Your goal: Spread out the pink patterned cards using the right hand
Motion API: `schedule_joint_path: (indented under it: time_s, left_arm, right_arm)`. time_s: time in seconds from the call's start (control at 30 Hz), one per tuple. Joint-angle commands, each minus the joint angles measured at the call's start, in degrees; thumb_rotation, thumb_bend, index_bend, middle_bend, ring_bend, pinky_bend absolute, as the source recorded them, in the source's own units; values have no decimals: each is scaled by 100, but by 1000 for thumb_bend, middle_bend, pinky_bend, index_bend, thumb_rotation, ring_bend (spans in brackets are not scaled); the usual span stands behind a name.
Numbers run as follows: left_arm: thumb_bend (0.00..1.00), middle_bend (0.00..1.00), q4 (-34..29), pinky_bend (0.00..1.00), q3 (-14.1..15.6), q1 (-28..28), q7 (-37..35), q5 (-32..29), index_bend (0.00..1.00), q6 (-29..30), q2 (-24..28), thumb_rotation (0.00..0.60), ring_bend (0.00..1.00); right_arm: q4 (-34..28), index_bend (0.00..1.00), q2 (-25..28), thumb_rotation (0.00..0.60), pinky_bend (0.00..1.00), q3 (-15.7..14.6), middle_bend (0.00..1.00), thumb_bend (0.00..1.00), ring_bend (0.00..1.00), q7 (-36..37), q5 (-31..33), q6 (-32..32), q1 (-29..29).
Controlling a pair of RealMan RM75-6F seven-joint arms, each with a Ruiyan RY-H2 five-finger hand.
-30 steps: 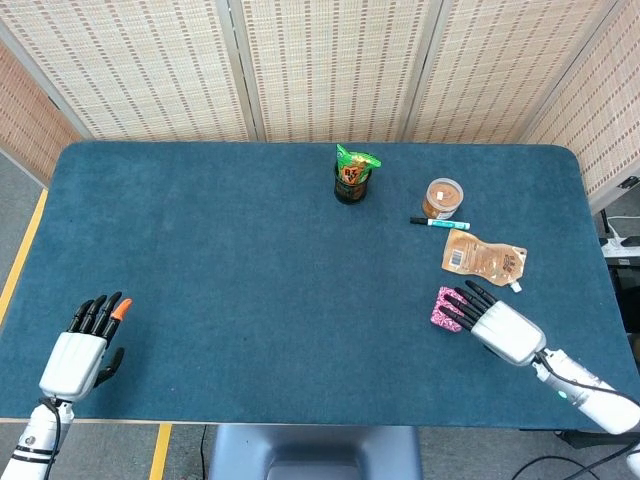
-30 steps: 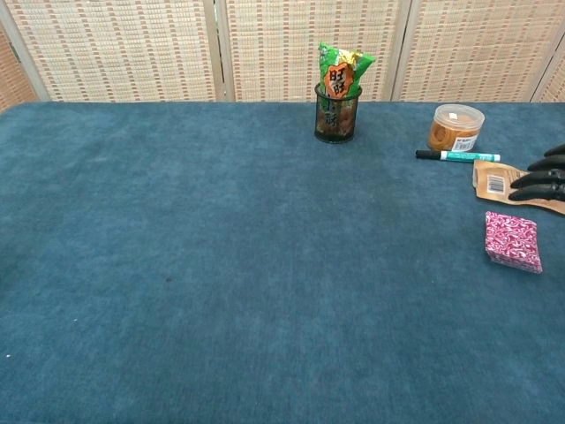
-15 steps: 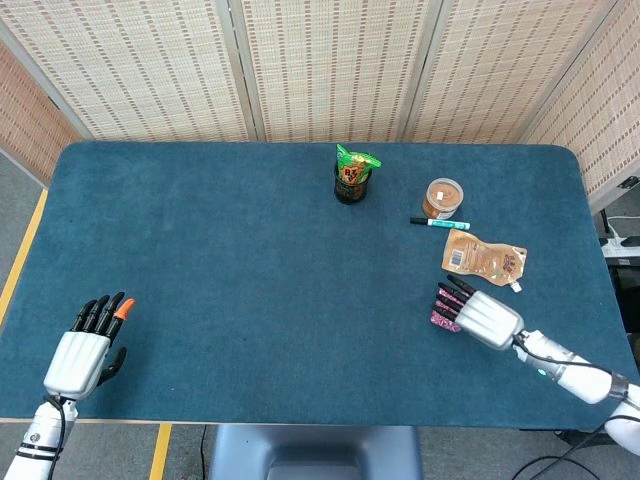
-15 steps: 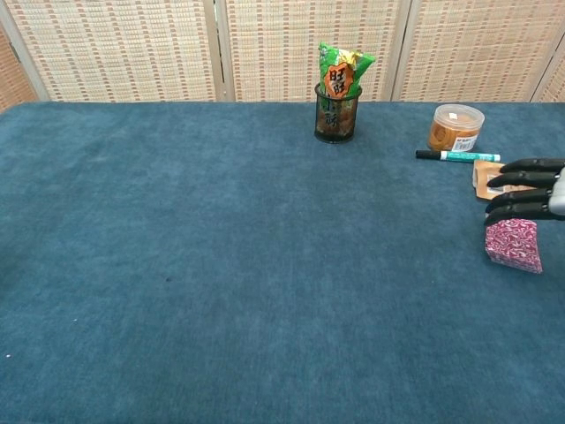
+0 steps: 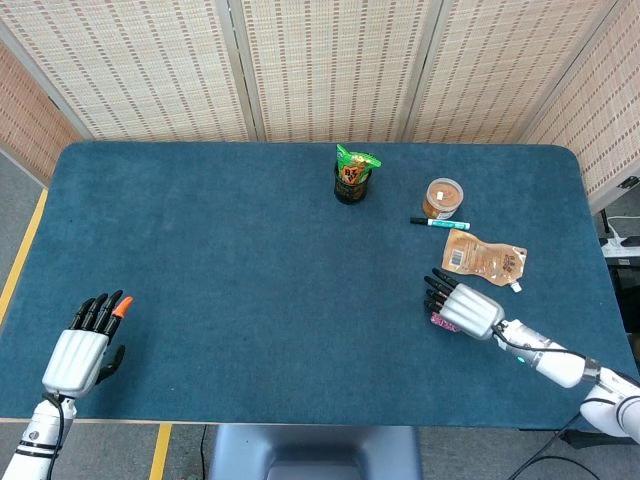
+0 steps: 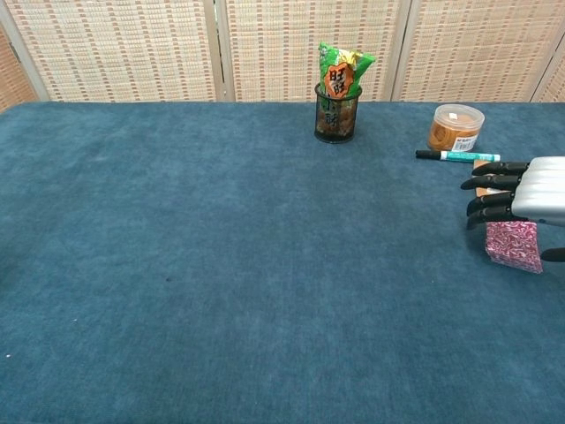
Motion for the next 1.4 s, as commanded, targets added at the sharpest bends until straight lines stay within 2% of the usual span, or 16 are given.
schedule_joint_path:
  time_s: [0.03, 0.63, 0.8, 1.03, 1.4]
  left_arm:
    - [448, 0, -3, 110, 14, -1, 6, 10, 0, -4, 1, 600, 22]
    - [450, 0, 9, 112, 27, -33, 77, -44, 0, -86, -36, 600, 30]
    - [451, 1, 38, 112, 30, -38, 86, -47, 0, -92, -69, 600, 31]
    - [450, 3, 51, 112, 42, -45, 133, -54, 0, -112, -115, 600, 31]
    - [453, 3, -34, 113, 41, -61, 80, -38, 0, -111, 12, 600, 31]
  right_arm:
    - [76, 253, -58, 600, 34, -14, 211, 147, 0, -15, 49, 24, 8]
    - [265, 273, -229, 600, 49, -138, 237, 147, 18, -120, 307, -54, 73]
    - [289, 294, -254, 600, 53, -156, 291, 147, 56, -133, 352, -21, 78]
    - [351, 375, -279, 600, 86, -195, 354, 149, 123, -169, 390, 32, 70]
    - [425, 452, -330, 600, 91, -231, 401, 149, 146, -89, 423, 180, 73]
